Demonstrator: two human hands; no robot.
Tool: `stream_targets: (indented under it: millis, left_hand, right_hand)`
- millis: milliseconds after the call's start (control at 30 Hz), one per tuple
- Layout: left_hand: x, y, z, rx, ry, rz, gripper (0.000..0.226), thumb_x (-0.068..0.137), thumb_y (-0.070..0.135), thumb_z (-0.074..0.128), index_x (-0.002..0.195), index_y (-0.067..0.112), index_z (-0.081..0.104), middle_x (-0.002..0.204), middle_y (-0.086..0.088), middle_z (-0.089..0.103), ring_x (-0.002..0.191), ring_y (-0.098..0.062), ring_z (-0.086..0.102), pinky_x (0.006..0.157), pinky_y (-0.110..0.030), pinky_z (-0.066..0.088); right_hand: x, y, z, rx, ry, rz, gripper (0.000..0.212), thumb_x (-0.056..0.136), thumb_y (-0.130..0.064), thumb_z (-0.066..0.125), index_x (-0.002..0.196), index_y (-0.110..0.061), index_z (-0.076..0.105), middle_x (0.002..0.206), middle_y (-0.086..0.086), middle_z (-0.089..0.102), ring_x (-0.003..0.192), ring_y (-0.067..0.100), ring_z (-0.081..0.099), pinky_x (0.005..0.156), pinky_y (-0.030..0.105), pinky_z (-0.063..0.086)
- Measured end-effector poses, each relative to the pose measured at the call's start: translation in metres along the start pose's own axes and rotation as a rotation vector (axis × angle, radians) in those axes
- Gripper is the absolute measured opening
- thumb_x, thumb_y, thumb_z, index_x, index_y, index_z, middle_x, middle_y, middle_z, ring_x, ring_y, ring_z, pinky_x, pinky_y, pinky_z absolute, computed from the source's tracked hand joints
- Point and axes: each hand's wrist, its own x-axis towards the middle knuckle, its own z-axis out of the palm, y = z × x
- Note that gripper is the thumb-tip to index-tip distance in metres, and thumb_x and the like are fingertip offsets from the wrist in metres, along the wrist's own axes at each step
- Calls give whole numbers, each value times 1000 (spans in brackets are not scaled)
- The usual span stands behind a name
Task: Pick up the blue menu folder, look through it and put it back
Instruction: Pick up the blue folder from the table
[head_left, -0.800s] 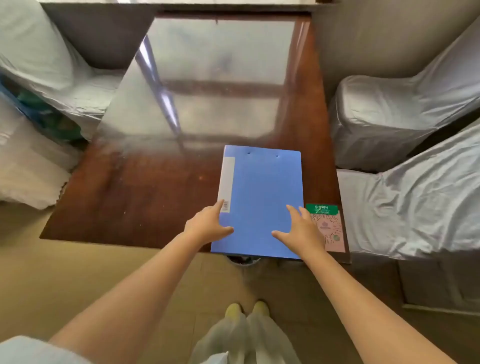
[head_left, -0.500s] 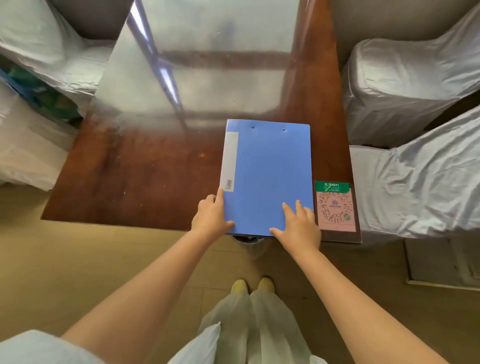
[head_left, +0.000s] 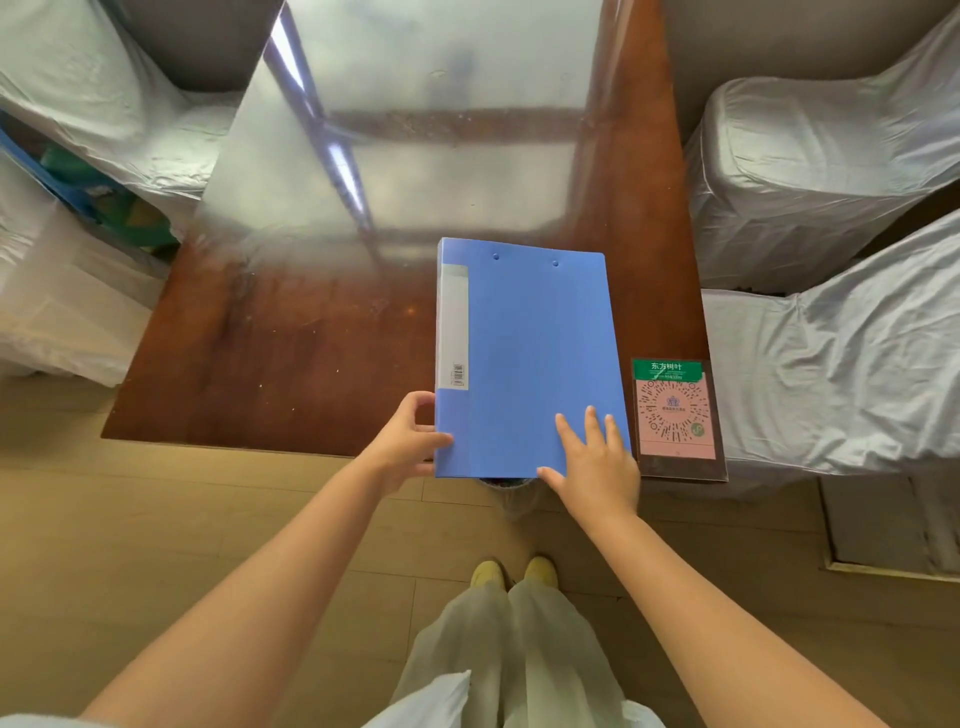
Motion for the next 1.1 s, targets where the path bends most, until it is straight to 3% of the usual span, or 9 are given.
stream_targets:
  millis: [133, 267, 467, 533, 600, 767, 900, 967, 1100]
  left_hand:
    - [-12, 5, -5, -76, -27, 87, 41, 87, -2, 55, 114, 26, 44, 107, -11, 68, 95, -22, 68, 67, -35, 59]
    - [-24, 17, -15, -127, -104, 179, 42, 88, 1, 56, 119, 26, 46, 113, -12, 67, 101, -24, 67, 75, -37, 58]
    - [-43, 25, -36, -204, -203, 274, 54, 81, 10, 66, 128, 25, 44, 114, -9, 70, 105, -28, 65, 75, -36, 58]
    - [-49, 27, -40, -204, -234, 301, 56, 80, 13, 67, 129, 26, 44, 116, -9, 70, 106, -28, 65, 74, -35, 57]
    - [-53, 31, -40, -186, -237, 341, 57, 82, 13, 67, 132, 26, 43, 116, -7, 70, 107, -29, 65, 75, -35, 58]
    - [-63, 56, -32, -42, -183, 537, 56, 89, 12, 59, 133, 42, 41, 123, 8, 66, 110, -21, 63, 77, -32, 58]
    - [-74, 71, -16, 399, -51, 726, 111, 66, 28, 81, 138, 57, 2, 143, 36, 26, 127, 8, 38, 90, -16, 46]
    - [-75, 74, -6, 576, 44, 883, 117, 67, 18, 81, 143, 46, -3, 152, 22, 13, 136, 3, 21, 101, -24, 41]
    - [-78, 83, 1, 627, 91, 1090, 106, 76, 10, 74, 148, 24, -2, 156, -4, 16, 139, -13, 24, 106, -31, 38]
  right_hand:
    - [-1, 4, -4, 189, -30, -13, 74, 84, -55, 55, 146, -30, 22, 158, 6, 16, 144, 29, 10, 107, 44, 35]
    - [8, 16, -25, 613, 5, 15, 71, 82, -35, 68, 143, -23, 32, 153, 7, 29, 140, 27, 25, 106, 42, 35]
    - [18, 50, -79, 1206, -57, 222, 65, 88, -11, 62, 143, -20, 28, 142, 11, 46, 127, 29, 47, 85, 36, 47]
    - [15, 57, -98, 1326, -74, 162, 48, 89, -9, 58, 133, -22, 44, 134, 8, 55, 115, 24, 58, 76, 31, 53]
    - [8, 61, -116, 1390, -72, 44, 28, 92, -8, 55, 115, -24, 58, 124, 6, 64, 101, 18, 67, 70, 27, 59]
    - [-4, 68, -152, 1449, 42, -105, 28, 94, -6, 51, 113, -24, 60, 107, -2, 72, 94, 18, 71, 70, 29, 60]
    - [-6, 74, -171, 1501, 109, -149, 33, 94, -2, 47, 107, -28, 63, 96, -7, 76, 89, 16, 72, 67, 26, 59]
    - [-7, 76, -177, 1494, 124, -171, 32, 95, -5, 47, 111, -28, 63, 101, -6, 75, 93, 17, 71, 68, 27, 59]
    - [-9, 80, -185, 1502, 120, -199, 32, 96, -7, 45, 122, -21, 58, 108, -5, 73, 96, 17, 70, 66, 27, 58]
